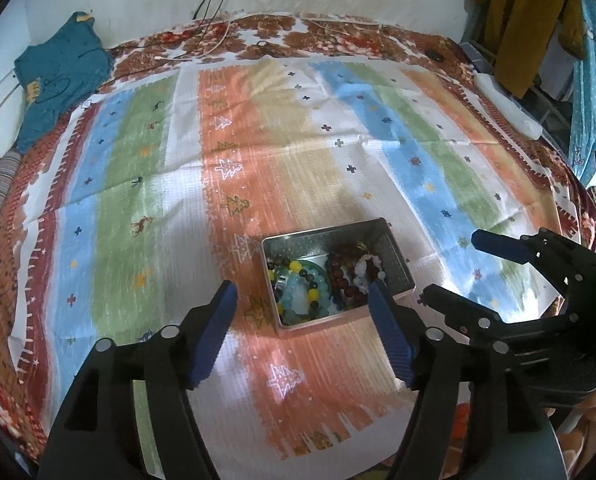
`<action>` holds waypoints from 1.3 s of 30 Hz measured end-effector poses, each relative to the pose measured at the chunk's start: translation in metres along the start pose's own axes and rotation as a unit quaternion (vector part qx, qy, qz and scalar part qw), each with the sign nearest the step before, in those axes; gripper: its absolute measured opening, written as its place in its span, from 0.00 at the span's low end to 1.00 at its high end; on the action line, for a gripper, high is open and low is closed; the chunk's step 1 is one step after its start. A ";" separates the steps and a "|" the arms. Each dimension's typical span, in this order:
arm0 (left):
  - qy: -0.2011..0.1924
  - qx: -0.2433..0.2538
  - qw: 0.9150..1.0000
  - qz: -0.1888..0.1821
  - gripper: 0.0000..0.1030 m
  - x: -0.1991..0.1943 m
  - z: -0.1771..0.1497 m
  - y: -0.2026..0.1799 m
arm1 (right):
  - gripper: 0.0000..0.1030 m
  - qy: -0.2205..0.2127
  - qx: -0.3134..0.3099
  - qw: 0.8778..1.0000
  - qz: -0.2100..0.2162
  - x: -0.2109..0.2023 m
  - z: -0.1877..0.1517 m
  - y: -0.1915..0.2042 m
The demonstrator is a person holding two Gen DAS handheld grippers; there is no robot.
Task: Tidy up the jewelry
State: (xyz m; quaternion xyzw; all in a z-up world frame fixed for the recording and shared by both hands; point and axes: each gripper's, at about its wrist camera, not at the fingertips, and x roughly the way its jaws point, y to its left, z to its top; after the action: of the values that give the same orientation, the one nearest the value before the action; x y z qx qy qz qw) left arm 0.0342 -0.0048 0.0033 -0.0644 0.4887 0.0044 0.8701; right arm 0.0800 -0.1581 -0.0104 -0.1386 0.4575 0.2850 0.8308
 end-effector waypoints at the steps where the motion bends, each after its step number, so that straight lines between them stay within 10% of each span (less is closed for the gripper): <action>1: -0.003 0.000 1.000 0.000 0.72 -0.002 -0.002 0.000 | 0.76 -0.002 0.000 1.000 0.000 -0.002 -0.001 0.000; 11: -0.035 0.011 0.999 0.017 0.94 -0.017 -0.023 -0.001 | 0.89 -0.032 0.010 0.999 0.000 -0.023 -0.014 -0.007; 39: -0.062 0.015 0.998 0.018 0.94 -0.027 -0.034 0.000 | 0.92 -0.045 -0.001 0.999 0.001 -0.032 -0.019 0.000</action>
State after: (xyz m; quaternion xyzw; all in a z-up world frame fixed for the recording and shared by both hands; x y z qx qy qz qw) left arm -0.0092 -0.0074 0.0088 -0.0418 0.4352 0.0168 0.8992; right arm 0.0530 -0.1785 0.0061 -0.1261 0.4191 0.2926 0.8502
